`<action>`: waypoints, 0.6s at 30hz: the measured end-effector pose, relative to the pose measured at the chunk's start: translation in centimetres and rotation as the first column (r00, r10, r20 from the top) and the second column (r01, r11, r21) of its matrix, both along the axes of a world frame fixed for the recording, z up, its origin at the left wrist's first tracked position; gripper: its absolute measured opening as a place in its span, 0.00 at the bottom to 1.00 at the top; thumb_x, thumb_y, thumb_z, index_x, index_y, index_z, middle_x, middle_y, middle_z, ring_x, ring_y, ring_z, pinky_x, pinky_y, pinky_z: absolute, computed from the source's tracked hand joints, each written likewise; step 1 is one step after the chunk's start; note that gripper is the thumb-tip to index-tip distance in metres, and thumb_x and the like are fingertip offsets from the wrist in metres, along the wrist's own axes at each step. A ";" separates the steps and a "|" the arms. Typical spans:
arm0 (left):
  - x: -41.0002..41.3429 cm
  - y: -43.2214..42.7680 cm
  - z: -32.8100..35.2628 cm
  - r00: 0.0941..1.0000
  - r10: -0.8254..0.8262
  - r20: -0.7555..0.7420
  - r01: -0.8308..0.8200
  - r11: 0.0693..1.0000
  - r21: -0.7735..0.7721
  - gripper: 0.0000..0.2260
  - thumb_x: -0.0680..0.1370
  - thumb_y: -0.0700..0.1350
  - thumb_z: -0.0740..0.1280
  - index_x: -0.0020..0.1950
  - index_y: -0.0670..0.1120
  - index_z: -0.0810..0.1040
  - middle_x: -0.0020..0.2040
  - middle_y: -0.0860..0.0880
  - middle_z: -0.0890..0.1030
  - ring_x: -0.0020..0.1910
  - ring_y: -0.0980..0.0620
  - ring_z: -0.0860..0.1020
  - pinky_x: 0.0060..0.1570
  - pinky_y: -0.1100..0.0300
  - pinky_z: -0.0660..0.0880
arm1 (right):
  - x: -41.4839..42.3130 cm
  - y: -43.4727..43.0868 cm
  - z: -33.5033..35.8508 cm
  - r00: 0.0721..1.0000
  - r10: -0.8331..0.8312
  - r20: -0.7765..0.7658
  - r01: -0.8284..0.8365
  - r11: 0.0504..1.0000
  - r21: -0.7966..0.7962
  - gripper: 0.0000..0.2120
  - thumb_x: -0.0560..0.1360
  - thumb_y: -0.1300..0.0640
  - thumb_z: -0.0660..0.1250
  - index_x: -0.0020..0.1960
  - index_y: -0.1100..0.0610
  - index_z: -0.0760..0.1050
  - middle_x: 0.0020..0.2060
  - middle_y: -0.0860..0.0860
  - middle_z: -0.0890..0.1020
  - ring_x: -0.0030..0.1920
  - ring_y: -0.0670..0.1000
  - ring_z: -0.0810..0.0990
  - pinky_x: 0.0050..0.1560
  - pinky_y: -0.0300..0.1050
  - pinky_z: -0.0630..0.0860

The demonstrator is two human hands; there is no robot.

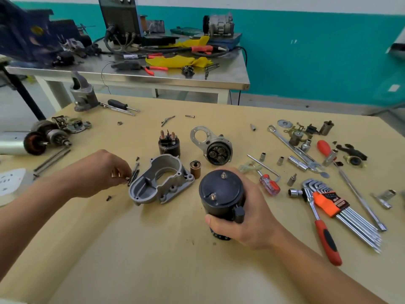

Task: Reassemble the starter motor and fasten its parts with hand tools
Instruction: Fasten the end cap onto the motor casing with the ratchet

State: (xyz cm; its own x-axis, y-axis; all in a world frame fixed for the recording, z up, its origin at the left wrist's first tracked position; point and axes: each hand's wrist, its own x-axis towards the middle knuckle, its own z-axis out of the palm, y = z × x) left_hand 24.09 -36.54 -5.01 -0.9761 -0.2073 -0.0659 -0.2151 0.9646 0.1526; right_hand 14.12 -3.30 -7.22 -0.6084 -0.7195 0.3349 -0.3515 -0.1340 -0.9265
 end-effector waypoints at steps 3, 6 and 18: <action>0.5 0.9 2.1 0.965 0.122 -0.231 -0.080 0.980 0.184 0.14 0.72 0.40 0.78 0.38 0.59 0.81 0.35 0.58 0.84 0.34 0.62 0.81 0.35 0.66 0.77 | 0.0 -0.1 0.1 1.000 0.013 -0.015 -0.013 1.000 0.025 0.29 0.64 0.68 0.77 0.62 0.56 0.73 0.50 0.48 0.82 0.51 0.51 0.82 0.53 0.42 0.77; 0.6 5.2 5.8 0.863 0.153 -0.482 0.089 0.893 0.442 0.05 0.67 0.47 0.79 0.39 0.56 0.85 0.38 0.56 0.86 0.35 0.58 0.84 0.39 0.65 0.81 | 0.2 -0.2 -0.1 1.000 0.011 0.005 -0.011 1.000 0.027 0.30 0.64 0.68 0.77 0.62 0.55 0.73 0.49 0.50 0.82 0.50 0.53 0.82 0.53 0.46 0.79; 0.0 16.8 8.6 0.894 -0.291 -0.341 0.424 0.796 0.432 0.09 0.69 0.36 0.78 0.46 0.48 0.87 0.38 0.54 0.86 0.37 0.58 0.84 0.42 0.58 0.81 | -0.1 -0.4 -0.2 0.999 0.007 0.046 -0.007 1.000 -0.007 0.29 0.64 0.69 0.75 0.64 0.61 0.72 0.51 0.56 0.82 0.50 0.58 0.82 0.55 0.55 0.78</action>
State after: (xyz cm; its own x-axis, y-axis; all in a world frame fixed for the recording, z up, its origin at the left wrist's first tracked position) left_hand 24.05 -19.69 3.60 -0.9700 0.1536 0.1884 0.2386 0.7495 0.6175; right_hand 14.04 -3.70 -7.44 -0.6183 -0.7217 0.3112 -0.3073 -0.1425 -0.9409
